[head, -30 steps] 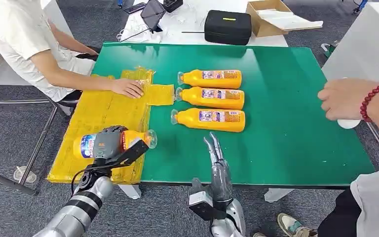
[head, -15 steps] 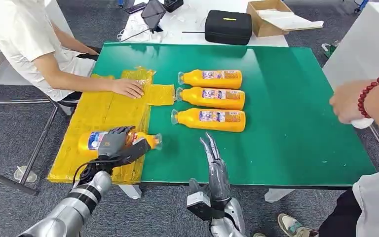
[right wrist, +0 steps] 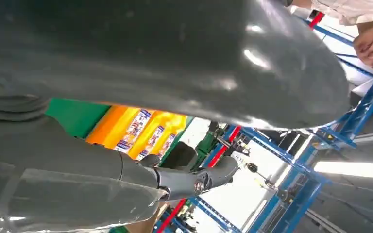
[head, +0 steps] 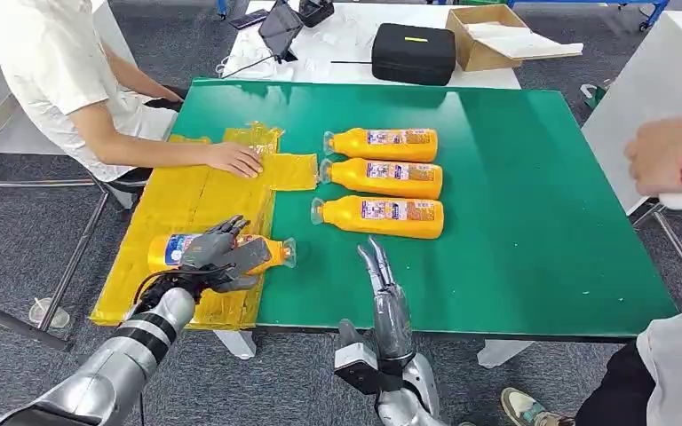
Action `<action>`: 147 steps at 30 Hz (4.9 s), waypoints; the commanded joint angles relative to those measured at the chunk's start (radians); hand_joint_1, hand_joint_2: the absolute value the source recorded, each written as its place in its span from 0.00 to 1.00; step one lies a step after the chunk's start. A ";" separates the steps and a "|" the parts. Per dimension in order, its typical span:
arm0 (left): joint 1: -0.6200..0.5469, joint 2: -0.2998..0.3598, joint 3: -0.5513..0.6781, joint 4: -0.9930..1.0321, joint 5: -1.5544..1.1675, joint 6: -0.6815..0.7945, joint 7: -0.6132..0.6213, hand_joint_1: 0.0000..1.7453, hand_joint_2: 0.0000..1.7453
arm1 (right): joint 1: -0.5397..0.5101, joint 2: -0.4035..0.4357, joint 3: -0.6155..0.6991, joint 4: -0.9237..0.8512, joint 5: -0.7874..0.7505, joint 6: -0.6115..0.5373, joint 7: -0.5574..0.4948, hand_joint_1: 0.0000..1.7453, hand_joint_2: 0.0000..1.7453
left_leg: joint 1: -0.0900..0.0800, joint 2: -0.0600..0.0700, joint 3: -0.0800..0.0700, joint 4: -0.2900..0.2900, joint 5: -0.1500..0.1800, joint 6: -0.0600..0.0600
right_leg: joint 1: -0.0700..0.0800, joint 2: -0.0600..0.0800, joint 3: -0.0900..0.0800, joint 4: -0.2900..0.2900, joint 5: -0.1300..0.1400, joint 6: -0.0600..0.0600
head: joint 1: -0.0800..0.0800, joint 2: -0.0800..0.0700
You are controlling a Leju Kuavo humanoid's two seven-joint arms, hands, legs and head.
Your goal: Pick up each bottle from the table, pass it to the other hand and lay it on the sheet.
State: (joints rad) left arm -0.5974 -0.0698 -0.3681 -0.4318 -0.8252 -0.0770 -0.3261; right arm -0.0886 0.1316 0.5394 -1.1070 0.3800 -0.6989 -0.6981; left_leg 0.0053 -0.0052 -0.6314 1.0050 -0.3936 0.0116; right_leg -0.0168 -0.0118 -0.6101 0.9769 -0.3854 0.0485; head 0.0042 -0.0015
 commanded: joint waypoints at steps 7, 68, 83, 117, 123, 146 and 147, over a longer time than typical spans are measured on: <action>0.153 -0.015 -0.059 -0.224 0.046 0.289 -0.187 0.00 0.00 | 0.020 -0.017 -0.009 -0.014 0.026 0.001 0.000 0.00 0.00 | 0.001 0.003 0.003 0.000 -0.002 0.000 | 0.001 0.003 0.002 -0.002 0.000 -0.001 | 0.000 0.000; 0.493 -0.076 -0.266 -0.822 0.690 0.430 -0.217 0.00 1.00 | -0.351 -0.196 -0.321 0.599 0.747 0.025 0.387 0.00 1.00 | 0.000 0.003 -0.011 0.002 -0.004 0.000 | 0.001 0.003 -0.012 0.000 0.000 0.000 | 0.000 0.000; 0.469 -0.086 -0.277 -0.787 0.698 0.417 -0.221 0.00 1.00 | -0.387 -0.211 -0.281 0.713 0.737 0.253 0.414 1.00 1.00 | 0.001 0.001 -0.006 0.002 -0.004 0.000 | 0.002 0.001 -0.007 -0.001 -0.001 -0.001 | 0.000 0.000; 0.602 -0.083 -0.164 -0.787 1.055 0.439 -0.271 0.00 1.00 | 0.002 -0.083 -0.390 -0.035 0.071 0.372 0.080 0.84 1.00 | 0.002 0.005 -0.003 0.001 -0.007 0.001 | 0.003 0.006 -0.005 -0.001 -0.002 0.000 | 0.000 0.000; 0.596 -0.044 -0.261 -0.796 1.155 0.237 -0.197 0.00 1.00 | -0.021 -0.069 -0.317 -0.070 0.034 0.419 0.102 0.77 1.00 | 0.001 0.005 -0.009 0.001 -0.006 0.001 | 0.001 0.006 -0.011 0.000 -0.002 0.002 | 0.000 0.000; 0.488 -0.126 -0.180 -0.782 1.169 0.235 -0.241 0.00 1.00 | -0.181 0.047 -0.033 0.261 0.069 0.380 0.085 0.84 1.00 | 0.001 0.004 -0.013 0.001 -0.005 0.001 | 0.001 0.006 -0.015 -0.001 -0.001 0.003 | -0.001 0.000; 0.487 -0.125 -0.178 -0.792 1.176 0.237 -0.239 0.00 1.00 | -0.181 0.047 -0.028 0.263 0.066 0.377 0.084 0.83 1.00 | 0.002 0.005 -0.010 0.002 -0.006 0.001 | 0.002 0.006 -0.012 -0.001 -0.002 0.002 | 0.000 0.000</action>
State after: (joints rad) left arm -0.0645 -0.1824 -0.6050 -1.2055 0.3041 0.1286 -0.5608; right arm -0.2049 0.1564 0.4105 -0.9979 0.4498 -0.2915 -0.6123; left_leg 0.0057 -0.0023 -0.6465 1.0061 -0.3974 0.0128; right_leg -0.0163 -0.0077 -0.6268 0.9766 -0.3860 0.0525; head 0.0038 -0.0015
